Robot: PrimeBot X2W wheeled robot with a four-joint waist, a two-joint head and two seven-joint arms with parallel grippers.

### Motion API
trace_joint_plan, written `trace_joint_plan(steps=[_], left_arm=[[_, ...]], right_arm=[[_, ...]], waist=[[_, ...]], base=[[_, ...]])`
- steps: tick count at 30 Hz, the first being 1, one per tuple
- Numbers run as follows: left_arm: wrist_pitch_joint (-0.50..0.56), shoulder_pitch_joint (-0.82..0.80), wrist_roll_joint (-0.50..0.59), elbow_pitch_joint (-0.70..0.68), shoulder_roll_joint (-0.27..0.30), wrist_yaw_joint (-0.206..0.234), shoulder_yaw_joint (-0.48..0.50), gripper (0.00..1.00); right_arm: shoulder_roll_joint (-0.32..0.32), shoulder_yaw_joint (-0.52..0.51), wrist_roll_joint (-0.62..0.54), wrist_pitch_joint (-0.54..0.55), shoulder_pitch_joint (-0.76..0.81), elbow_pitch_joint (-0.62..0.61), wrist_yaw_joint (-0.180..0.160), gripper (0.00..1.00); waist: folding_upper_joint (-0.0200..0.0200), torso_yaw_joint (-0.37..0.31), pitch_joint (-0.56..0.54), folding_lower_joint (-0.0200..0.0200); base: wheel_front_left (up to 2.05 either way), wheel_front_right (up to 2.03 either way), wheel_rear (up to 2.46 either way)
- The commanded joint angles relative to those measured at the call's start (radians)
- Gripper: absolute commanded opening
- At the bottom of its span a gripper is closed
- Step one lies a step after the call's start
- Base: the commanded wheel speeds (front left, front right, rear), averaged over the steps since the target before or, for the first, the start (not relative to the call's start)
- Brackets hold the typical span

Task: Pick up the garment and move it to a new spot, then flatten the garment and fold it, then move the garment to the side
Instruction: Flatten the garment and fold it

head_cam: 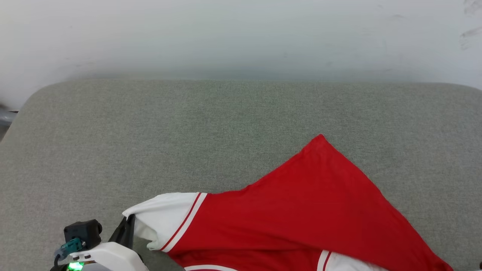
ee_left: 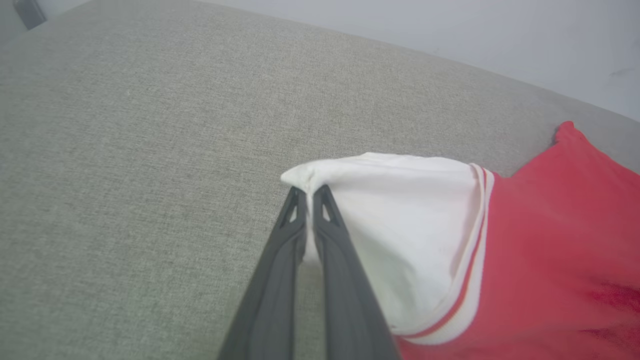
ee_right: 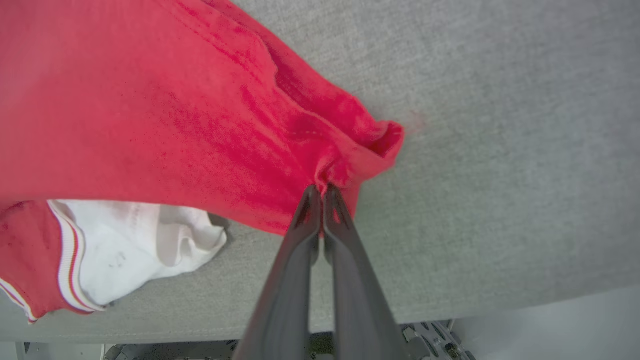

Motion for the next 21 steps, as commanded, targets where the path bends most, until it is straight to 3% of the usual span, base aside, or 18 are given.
trace_joint_plan(steps=[1,5,6,7,12,16,21], left_arm=[[-0.003,0.018,-0.008,0.013,0.005,-0.003,0.002,0.00],[-0.008,0.026,-0.019,0.034,0.003,-0.010,0.005,0.00],[-0.009,0.027,-0.020,0.037,0.001,-0.009,0.004,0.00],[-0.009,0.027,-0.022,0.040,-0.001,-0.011,0.002,0.00],[-0.014,0.009,-0.025,0.047,-0.007,-0.020,-0.004,0.00],[-0.018,-0.015,-0.025,0.046,-0.016,-0.031,-0.012,0.00],[-0.030,-0.049,-0.010,0.042,-0.030,-0.034,-0.029,0.00]], right_arm=[[0.015,-0.020,-0.005,0.015,0.051,-0.021,-0.001,0.00],[0.022,-0.006,0.047,0.006,0.085,-0.009,-0.001,0.00],[0.020,-0.007,0.054,-0.013,0.082,-0.007,-0.001,0.39],[0.020,-0.005,0.042,-0.036,0.077,-0.009,-0.001,1.00],[0.021,0.000,0.002,-0.188,-0.003,-0.046,-0.001,1.00],[-0.022,0.045,-0.052,-0.341,-0.074,-0.043,-0.001,1.00],[-0.084,0.135,-0.038,-0.429,-0.202,0.052,-0.001,1.00]], waist=[[-0.0001,-0.008,-0.008,0.0002],[-0.0001,-0.021,-0.015,0.0002],[-0.0001,-0.024,-0.016,0.0002],[-0.0001,-0.025,-0.016,0.0002],[-0.0001,-0.022,-0.015,0.0002],[-0.0001,-0.007,-0.006,0.0002],[-0.0001,0.015,0.020,0.0002]], base=[[0.00,0.00,0.00],[0.00,0.00,0.00],[0.00,0.00,0.00],[0.00,0.00,0.00],[0.00,0.00,0.00],[0.00,0.00,0.00],[0.00,0.00,0.00]])
